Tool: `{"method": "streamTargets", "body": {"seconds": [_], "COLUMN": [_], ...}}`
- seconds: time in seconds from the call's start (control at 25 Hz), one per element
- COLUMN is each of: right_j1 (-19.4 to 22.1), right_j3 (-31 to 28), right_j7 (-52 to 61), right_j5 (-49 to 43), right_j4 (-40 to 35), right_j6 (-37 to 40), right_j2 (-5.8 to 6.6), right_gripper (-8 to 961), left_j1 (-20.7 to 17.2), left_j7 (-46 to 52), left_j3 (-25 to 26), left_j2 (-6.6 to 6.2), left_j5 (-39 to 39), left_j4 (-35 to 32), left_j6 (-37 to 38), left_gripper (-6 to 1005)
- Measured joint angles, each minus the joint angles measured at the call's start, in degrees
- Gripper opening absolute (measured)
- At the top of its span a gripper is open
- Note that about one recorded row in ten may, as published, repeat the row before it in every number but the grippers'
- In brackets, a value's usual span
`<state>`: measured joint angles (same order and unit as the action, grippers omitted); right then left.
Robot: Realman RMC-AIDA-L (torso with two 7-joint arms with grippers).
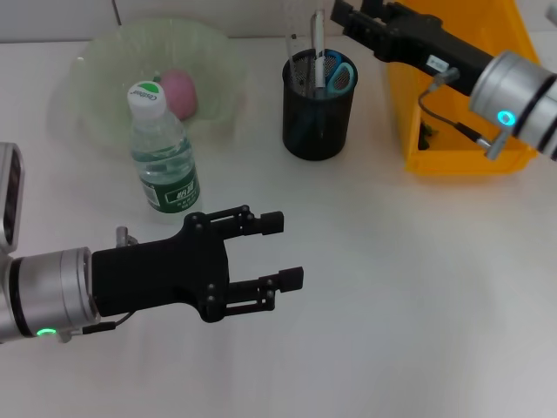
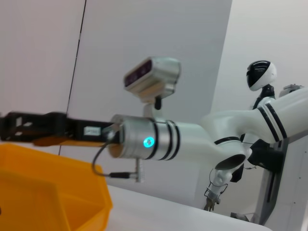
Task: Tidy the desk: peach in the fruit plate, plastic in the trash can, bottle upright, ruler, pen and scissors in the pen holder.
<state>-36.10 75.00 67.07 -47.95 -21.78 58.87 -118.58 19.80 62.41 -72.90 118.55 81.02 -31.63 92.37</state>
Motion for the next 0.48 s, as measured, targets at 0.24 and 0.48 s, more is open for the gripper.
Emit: {"method": "streamTargets", "body": {"seconds": [0.24, 0.48], "right_j1": [8.5, 15.7], "right_j3": [-0.6, -9.1], "right_j7": [6.4, 9.2], "right_j5": [-9.8, -32.5], "right_j4": [-5.7, -7.6], "right_j6": [16.3, 32.1], "right_j2": [4.11, 7.25], "right_gripper": [615, 627], "left_j1": [-0.7, -1.8], "left_j7": [0.7, 2.6], "left_j3": [1.4, 1.5], "left_j2": [-0.60, -2.76], "left_j5": [0.2, 0.5], "left_j4": [1.2, 1.2], "left_j6": [0.3, 0.5], "left_gripper": [730, 732]}}
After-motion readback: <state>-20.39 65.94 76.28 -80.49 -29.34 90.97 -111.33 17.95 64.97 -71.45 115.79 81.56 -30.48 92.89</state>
